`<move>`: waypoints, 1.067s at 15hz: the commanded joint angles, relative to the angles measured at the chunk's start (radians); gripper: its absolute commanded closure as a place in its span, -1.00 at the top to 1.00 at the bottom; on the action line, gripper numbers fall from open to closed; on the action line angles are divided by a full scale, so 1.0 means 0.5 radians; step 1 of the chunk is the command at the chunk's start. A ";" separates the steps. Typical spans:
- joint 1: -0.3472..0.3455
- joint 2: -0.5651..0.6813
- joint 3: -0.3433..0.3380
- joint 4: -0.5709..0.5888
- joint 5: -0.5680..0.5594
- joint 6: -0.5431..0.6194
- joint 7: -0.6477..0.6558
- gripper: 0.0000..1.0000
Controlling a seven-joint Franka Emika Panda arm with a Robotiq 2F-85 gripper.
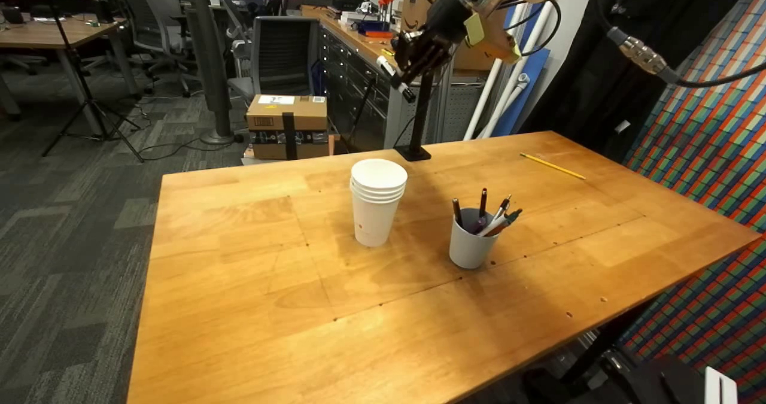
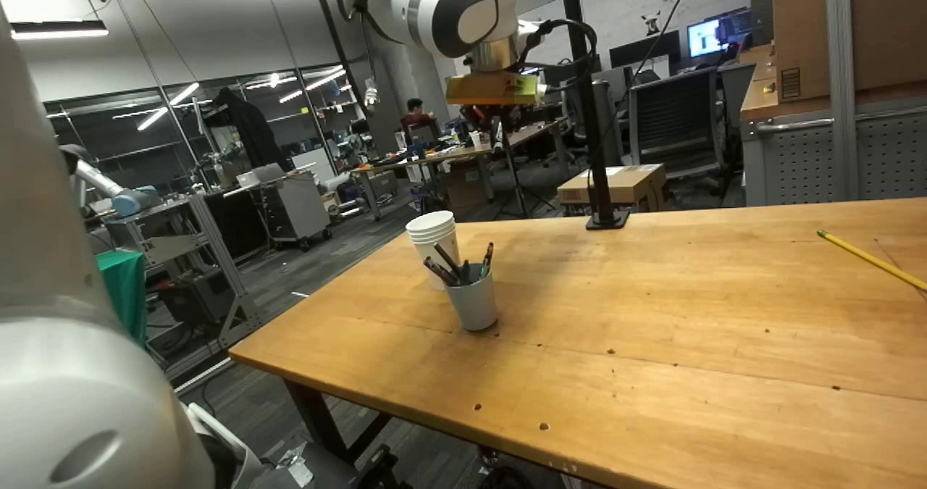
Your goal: Pick up the white cups and put them in the other white cups. Pick up the marker pen and put it in the stacked white cups.
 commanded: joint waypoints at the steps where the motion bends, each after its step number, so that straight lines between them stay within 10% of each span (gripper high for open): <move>1: 0.060 -0.245 0.018 -0.303 0.231 0.286 -0.066 -0.85; 16: 0.333 -0.656 0.120 -1.000 0.816 0.855 -0.515 -0.85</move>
